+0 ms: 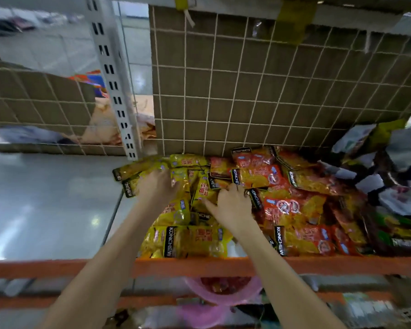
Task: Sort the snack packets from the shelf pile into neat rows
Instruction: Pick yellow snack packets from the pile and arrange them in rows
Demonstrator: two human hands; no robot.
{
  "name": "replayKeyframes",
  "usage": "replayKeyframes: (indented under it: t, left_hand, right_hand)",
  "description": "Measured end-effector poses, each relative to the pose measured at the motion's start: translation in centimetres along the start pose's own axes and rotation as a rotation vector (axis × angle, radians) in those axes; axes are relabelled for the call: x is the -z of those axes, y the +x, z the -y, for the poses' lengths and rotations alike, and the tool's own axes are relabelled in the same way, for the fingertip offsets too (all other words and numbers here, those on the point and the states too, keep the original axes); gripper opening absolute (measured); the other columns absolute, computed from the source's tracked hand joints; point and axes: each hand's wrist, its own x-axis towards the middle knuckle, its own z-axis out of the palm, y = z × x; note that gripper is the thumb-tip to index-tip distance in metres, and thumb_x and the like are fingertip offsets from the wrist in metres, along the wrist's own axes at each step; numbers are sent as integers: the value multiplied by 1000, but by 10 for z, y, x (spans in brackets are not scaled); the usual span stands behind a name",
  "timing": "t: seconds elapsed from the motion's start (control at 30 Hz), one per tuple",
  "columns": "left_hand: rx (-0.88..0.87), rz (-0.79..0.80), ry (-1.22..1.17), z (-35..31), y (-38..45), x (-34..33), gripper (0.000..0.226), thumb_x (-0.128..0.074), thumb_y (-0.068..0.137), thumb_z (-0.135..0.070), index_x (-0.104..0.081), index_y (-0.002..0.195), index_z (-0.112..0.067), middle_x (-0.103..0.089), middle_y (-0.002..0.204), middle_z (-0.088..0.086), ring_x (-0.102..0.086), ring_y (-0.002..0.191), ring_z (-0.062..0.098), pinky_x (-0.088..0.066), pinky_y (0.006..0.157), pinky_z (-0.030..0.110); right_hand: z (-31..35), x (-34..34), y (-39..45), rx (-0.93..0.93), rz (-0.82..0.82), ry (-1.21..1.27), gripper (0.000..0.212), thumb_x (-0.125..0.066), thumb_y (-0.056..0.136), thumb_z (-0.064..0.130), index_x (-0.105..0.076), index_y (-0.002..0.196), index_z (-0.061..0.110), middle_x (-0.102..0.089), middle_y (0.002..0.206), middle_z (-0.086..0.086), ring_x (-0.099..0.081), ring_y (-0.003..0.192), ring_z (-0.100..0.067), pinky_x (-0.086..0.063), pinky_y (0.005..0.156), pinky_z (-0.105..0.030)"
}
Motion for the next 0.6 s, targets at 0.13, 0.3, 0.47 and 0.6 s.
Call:
replayKeyframes:
  t: [0.13,0.3,0.47,0.6]
  left_hand:
    - [83,124,25,-15,1,-10,41,-48,95,-39,-61,103,-1,-57,110,15,-57,104,32,-46,78,36]
    - [149,174,51,-24,7,-19,54,-51,92,-48,-58,113,2,-46,130,22,-49,116,33,-44,91,35]
    - [134,145,9,-25,10,-27,64,-58,89,-45,-47,122,9,-41,133,26,-36,126,38,-37,100,41]
    - [140,53,-233,-35,2,-31,60,-65,88,-26,-33,126,6,-47,124,26,-51,113,40,-45,84,40]
  right_hand:
    - [6,-3,9,2,1,26,72,-37,90,65,-53,124,3,-40,137,-18,-34,130,-35,-35,101,-48]
    - [10,-15,16,-21,-35,54,77,-49,89,60,-35,137,1,-31,140,-17,-32,130,-34,-33,102,-50]
    - [4,-15,22,-68,-53,212,78,-63,84,50,-30,140,6,-30,143,-13,-31,134,-31,-31,105,-48]
    - [1,-18,23,-85,-59,290,72,-68,83,37,-32,137,7,-35,140,-11,-32,133,-30,-29,106,-48]
